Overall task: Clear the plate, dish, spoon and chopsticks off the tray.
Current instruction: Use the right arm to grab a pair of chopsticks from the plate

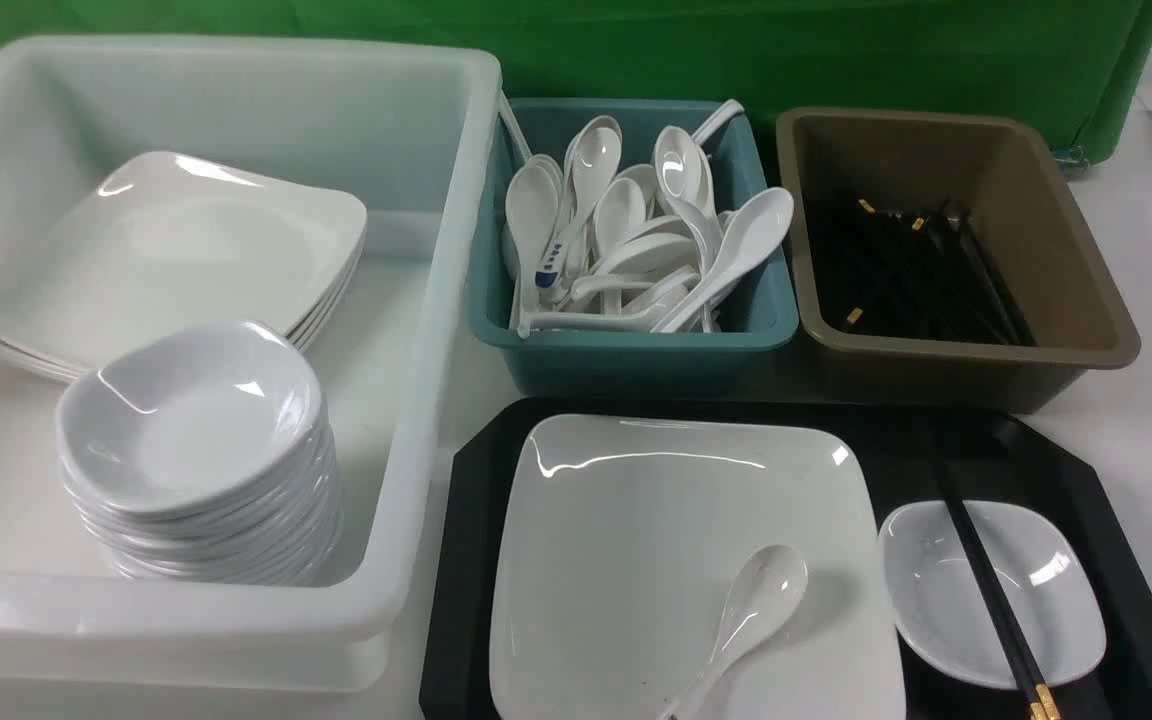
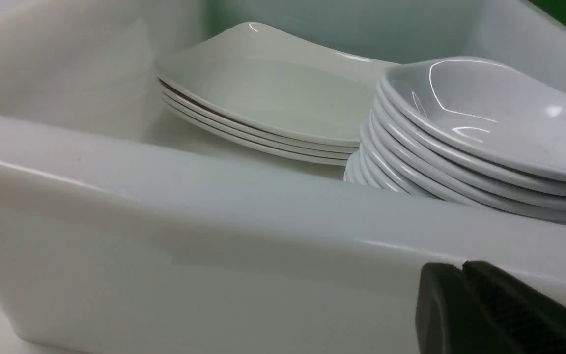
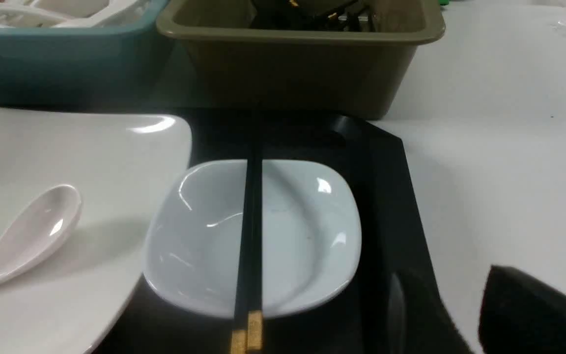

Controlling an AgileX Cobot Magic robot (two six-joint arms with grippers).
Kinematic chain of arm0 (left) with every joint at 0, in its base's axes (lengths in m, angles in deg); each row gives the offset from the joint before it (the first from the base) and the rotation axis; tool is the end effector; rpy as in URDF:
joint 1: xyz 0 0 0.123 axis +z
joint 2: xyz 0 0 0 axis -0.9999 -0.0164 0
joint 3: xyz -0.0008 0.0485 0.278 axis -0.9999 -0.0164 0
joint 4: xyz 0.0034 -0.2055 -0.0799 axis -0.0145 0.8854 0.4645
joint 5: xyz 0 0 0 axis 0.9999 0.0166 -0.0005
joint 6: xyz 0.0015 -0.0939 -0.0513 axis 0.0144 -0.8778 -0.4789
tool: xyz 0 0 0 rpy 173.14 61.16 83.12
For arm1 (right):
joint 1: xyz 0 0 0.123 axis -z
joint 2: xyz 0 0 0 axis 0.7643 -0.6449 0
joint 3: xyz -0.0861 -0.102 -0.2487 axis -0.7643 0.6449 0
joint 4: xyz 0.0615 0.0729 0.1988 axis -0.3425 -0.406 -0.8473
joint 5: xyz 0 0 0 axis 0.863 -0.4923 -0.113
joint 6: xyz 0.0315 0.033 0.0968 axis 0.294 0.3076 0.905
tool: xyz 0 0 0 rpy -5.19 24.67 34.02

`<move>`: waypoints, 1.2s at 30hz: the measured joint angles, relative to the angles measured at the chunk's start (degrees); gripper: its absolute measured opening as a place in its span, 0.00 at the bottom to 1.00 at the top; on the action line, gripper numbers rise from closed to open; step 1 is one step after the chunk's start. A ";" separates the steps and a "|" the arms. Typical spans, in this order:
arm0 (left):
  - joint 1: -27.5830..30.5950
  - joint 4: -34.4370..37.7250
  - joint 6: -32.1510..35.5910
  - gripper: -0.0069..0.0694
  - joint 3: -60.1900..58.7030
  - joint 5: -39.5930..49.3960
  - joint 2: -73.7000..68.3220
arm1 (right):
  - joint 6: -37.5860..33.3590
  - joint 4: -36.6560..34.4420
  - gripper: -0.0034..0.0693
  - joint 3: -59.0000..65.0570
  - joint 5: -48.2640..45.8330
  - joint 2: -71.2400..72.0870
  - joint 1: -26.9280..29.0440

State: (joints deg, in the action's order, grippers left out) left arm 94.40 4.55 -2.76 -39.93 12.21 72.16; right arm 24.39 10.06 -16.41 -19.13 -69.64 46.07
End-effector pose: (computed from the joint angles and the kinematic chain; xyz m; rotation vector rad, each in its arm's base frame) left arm 0.0428 0.0020 0.1880 -0.1181 1.7160 0.0091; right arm 0.0427 0.0037 0.1905 -0.0616 1.6978 0.0563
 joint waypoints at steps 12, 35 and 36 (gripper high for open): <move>0.00 0.00 0.00 0.11 0.00 -0.06 0.00 | 0.00 0.00 0.38 0.00 0.00 0.00 0.00; -8.08 20.08 12.20 0.11 29.27 16.41 -23.23 | 0.00 0.00 0.38 0.00 0.00 0.00 0.00; -8.87 20.33 15.12 0.11 31.74 19.04 -26.75 | 0.00 0.00 0.38 0.00 0.00 0.00 0.00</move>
State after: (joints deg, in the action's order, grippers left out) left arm 85.53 24.88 12.36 -8.19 31.26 45.41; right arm 24.39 10.06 -16.41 -19.13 -69.64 46.07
